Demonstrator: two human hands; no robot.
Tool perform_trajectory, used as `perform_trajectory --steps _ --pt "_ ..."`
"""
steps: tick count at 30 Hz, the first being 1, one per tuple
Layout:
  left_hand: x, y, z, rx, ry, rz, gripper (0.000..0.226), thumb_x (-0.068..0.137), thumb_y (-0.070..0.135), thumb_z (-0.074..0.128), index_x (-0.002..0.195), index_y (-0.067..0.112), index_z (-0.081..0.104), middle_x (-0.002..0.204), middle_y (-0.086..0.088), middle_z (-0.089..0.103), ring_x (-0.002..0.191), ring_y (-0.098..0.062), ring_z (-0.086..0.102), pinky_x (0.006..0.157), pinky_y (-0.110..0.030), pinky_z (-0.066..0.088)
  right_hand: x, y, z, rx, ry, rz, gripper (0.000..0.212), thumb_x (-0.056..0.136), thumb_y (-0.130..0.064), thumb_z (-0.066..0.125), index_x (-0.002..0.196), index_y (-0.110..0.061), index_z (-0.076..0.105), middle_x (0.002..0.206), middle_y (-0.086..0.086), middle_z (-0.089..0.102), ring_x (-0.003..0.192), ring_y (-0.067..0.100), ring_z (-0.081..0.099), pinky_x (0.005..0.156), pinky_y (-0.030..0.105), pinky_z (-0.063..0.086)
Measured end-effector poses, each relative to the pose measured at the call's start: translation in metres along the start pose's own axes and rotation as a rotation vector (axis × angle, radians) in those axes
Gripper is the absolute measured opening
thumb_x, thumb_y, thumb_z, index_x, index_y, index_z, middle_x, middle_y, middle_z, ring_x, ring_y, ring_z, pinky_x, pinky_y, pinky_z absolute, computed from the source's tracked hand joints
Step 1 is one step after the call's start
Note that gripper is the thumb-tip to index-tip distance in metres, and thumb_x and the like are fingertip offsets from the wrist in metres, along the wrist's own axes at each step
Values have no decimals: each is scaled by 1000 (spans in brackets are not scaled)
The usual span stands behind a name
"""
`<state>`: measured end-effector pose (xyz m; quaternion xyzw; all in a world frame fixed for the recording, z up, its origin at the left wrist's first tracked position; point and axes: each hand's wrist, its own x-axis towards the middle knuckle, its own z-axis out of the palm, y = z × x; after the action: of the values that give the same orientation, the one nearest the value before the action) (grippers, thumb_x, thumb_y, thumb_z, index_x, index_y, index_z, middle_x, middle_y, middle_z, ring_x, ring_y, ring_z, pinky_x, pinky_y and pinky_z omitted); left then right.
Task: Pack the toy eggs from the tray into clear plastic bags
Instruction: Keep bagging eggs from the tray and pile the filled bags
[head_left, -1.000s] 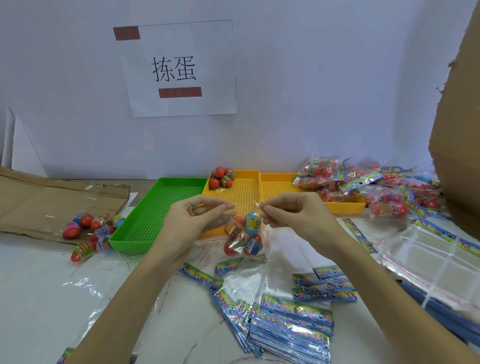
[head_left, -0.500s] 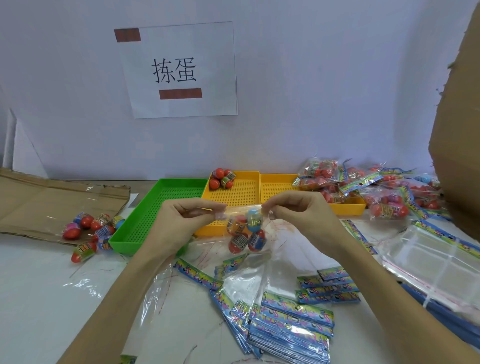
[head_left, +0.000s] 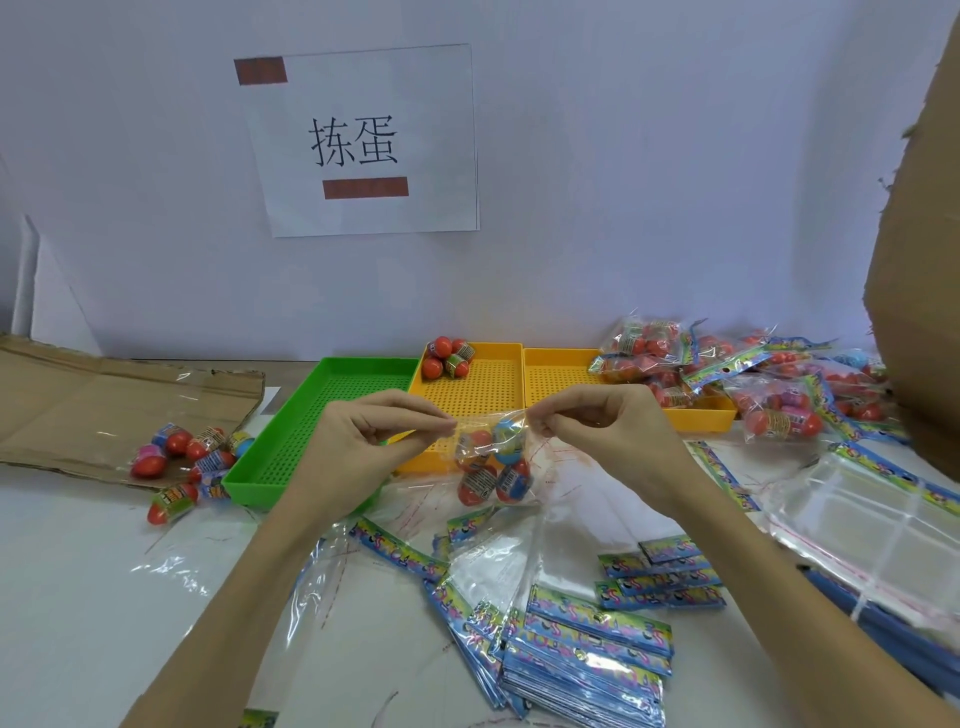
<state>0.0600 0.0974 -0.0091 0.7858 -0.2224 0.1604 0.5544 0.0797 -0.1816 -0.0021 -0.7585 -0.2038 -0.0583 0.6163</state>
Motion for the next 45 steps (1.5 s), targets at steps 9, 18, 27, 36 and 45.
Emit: perform_trajectory --steps 9,18,27,36,45 --pt "-1 1 4 10 25 -45 8 87 13 81 94 13 86 100 2 78 100 -14 73 83 -19 56 0 -1 3 -16 20 38 30 95 9 59 98 -9 82 93 2 80 92 16 76 82 20 59" --pt "-1 -3 13 44 96 18 20 80 15 85 98 8 82 103 0 76 97 -17 74 90 -24 58 0 4 18 31 -8 47 12 89 -1 76 97 -9 72 93 6 76 87 17 74 84 28 59" --pt "0 5 13 -4 -62 -91 31 93 10 79 121 20 74 122 -1 65 97 -13 67 94 -26 54 -3 -5 19 95 -65 84 23 92 2 72 108 -9 60 100 11 70 96 21 69 94 33 57" --pt "-1 21 33 -105 29 -254 18 82 41 83 88 24 82 82 -9 78 74 -27 74 64 -32 60 -7 -17 38 101 -85 13 30 91 -8 78 118 -15 65 106 6 74 101 16 72 92 29 58" --pt "1 22 30 -392 273 -417 21 84 31 83 96 14 82 97 -10 78 77 -18 72 60 -35 62 -4 -10 33 64 18 165 14 95 -27 73 95 -14 80 90 4 79 92 24 74 82 35 62"
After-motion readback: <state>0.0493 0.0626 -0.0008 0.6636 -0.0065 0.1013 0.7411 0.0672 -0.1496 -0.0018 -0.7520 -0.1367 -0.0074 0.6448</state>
